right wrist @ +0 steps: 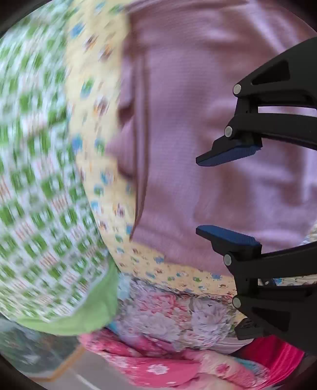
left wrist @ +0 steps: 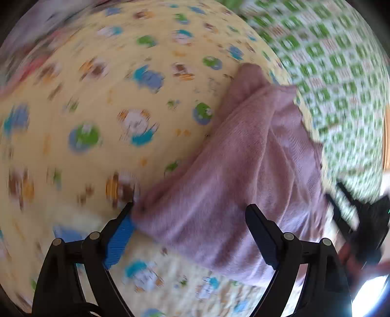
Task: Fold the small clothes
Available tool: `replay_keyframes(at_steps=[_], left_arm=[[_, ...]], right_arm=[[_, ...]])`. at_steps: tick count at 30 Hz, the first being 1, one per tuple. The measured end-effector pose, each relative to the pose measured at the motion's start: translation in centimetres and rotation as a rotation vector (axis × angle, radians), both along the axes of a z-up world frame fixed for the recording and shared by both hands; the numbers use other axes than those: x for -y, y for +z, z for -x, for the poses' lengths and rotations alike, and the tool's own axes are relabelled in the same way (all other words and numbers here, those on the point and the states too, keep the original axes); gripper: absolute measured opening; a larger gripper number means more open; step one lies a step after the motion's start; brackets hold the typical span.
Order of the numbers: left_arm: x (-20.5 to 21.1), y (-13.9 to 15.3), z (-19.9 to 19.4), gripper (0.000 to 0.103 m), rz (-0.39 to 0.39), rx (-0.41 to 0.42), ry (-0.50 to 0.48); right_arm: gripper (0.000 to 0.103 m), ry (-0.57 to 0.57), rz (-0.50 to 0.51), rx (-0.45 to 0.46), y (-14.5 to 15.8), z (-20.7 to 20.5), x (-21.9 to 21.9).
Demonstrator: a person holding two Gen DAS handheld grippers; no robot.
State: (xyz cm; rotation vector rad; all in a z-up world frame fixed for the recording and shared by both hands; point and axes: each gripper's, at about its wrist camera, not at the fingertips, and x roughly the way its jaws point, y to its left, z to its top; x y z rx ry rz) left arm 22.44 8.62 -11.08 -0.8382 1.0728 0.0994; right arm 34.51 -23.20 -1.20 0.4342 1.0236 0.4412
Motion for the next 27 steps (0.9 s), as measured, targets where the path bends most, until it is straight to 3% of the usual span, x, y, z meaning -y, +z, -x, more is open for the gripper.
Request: replay_keyframes(at_steps=[1,4,6,7,9,12,17,19,23,27], left_arm=[[0.2,-0.1,0.3,0.089,0.003,0.005,0.018],[1.8,0.4,-0.8,0.086,-0.098,-0.005,0.012],[2.6,0.7,-1.8,0.052,-0.127,0.019,-0.017],[3.2,0.9,-2.8,0.011,-0.123,0.029,-0.059],[3.7,1.7,-3.4,0.012,-0.156,0.038,-0.074],[7.0,5.4,-3.9,0.011,-0.295,0.134,-0.158],[17.4,12.4,-3.7,0.01,-0.469,0.378,-0.436],[21.9,13.7,-3.1,0.01,-0.493,0.457,-0.555],[28.4,12.6,-1.9,0.01,-0.483,0.51,-0.755],[32.6,8.0,-2.0,0.011,-0.451,0.43,-0.897]], right_arm=[[0.052,-0.02,-0.001,-0.008,-0.2,0.6,1.0],[0.052,-0.076,0.01,-0.023,-1.0,3.1,3.9],[0.051,-0.096,0.014,-0.039,-1.4,4.3,5.2],[0.051,-0.102,0.013,-0.045,-1.6,4.7,5.6],[0.051,-0.119,0.013,-0.05,-1.8,5.8,6.9],[0.052,-0.146,0.008,-0.039,-1.6,6.7,8.4],[0.052,-0.24,-0.017,0.004,-0.2,7.7,12.2],[0.052,-0.282,-0.03,0.017,0.5,7.9,13.8],[0.052,-0.34,-0.022,0.038,1.3,8.1,17.1],[0.052,-0.338,-0.032,-0.005,0.4,7.5,18.8]])
